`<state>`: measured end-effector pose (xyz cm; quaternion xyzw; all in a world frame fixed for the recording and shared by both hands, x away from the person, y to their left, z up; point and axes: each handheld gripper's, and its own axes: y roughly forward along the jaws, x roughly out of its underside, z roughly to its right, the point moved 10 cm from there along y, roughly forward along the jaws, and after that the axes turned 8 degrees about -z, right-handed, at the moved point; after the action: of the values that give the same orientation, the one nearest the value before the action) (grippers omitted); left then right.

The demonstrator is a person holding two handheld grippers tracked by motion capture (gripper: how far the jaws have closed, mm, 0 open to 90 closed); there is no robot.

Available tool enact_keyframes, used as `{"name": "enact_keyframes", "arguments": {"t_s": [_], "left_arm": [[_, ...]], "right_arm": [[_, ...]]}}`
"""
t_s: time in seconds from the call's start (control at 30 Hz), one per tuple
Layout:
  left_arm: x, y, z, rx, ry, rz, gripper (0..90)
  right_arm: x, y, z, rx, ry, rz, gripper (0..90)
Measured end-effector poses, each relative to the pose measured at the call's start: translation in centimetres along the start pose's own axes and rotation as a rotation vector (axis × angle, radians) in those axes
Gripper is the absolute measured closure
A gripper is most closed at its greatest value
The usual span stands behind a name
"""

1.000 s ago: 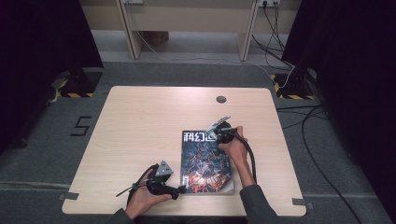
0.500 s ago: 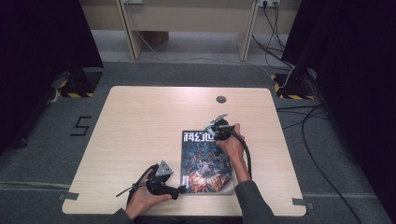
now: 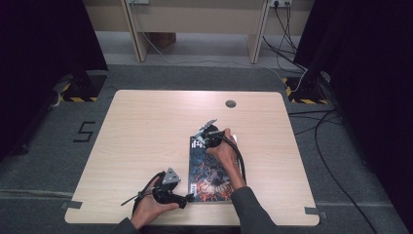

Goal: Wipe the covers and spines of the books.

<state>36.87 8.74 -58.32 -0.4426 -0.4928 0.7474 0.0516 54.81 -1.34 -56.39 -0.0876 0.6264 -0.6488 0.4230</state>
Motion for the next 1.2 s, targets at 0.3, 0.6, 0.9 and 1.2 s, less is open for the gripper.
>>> {"name": "enact_keyframes", "arguments": {"t_s": [0.3, 0.6, 0.9, 1.2], "left_arm": [[0.0, 0.0, 0.0, 0.000, 0.002, 0.002, 15.5], [0.0, 0.0, 0.0, 0.000, 0.001, 0.004, 15.4], [0.0, 0.0, 0.0, 0.000, 0.000, 0.007, 15.3], [0.0, 0.0, 0.0, -0.002, -0.002, 0.009, 14.5]], "right_arm": [[-1.2, 0.2, -1.7, -0.022, -0.034, 0.003, 73.4], [-0.9, -0.1, -2.7, -0.047, -0.062, 0.012, 73.7], [-0.1, -0.8, -4.1, -0.087, -0.095, 0.021, 73.8], [1.1, -1.5, -5.3, -0.127, -0.110, 0.047, 73.6]]}}
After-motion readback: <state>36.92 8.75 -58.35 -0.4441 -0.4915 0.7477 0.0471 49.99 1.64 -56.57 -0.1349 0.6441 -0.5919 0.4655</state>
